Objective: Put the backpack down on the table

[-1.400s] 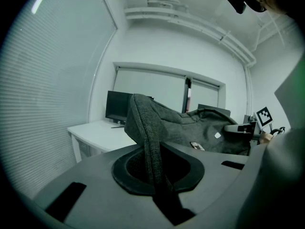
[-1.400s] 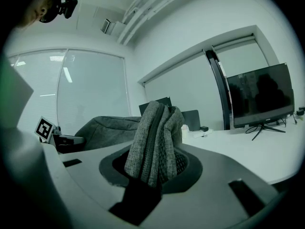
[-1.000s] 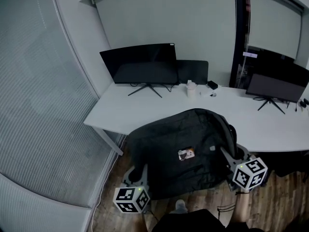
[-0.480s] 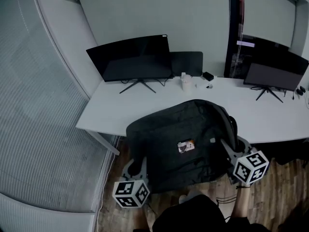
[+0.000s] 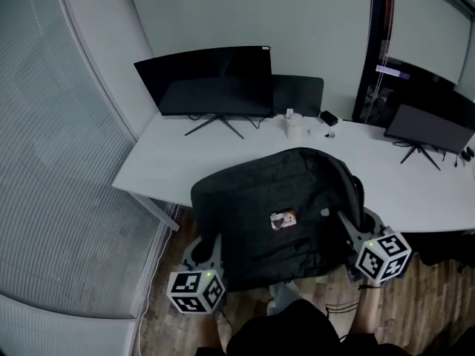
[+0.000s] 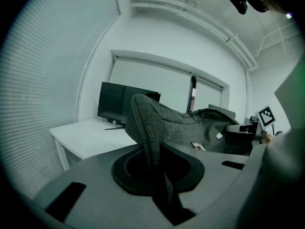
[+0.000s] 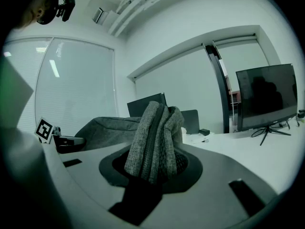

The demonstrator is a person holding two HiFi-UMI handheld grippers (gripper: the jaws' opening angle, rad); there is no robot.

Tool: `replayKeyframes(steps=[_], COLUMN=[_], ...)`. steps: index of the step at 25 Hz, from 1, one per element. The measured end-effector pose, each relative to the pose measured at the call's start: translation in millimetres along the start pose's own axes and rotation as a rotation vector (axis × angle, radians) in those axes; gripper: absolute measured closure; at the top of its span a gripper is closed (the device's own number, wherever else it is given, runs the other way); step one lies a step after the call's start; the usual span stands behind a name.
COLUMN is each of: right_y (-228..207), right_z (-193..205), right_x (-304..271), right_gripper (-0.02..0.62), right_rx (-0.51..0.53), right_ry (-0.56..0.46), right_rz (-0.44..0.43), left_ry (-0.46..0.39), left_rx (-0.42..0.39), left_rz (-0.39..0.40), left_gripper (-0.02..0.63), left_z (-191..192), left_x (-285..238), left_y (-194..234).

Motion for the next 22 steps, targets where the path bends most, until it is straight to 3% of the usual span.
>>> replayKeyframes(steps=[22], right_y=[-23.9], right_z=[-49.3], right_x=[-193.4], right_gripper=[0.485], right_rx=[-0.003], right_ry=[0.016], right_rz=[-0.11], left_ry=[-0.01], left_rx=[0.021], left_rz=[-0.105], left_gripper=[0.563], left_z=[-56.2], left_x=[-118.3], left_y=[93.7])
Point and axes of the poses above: the fingertips, and each gripper's own axes: x backward along the fingers, y to its left, z out of its underside, the point moved 8 cm from there along x, backward along the fingers, and after that the axes turned 10 degrees about z, right-handed, at the moved point
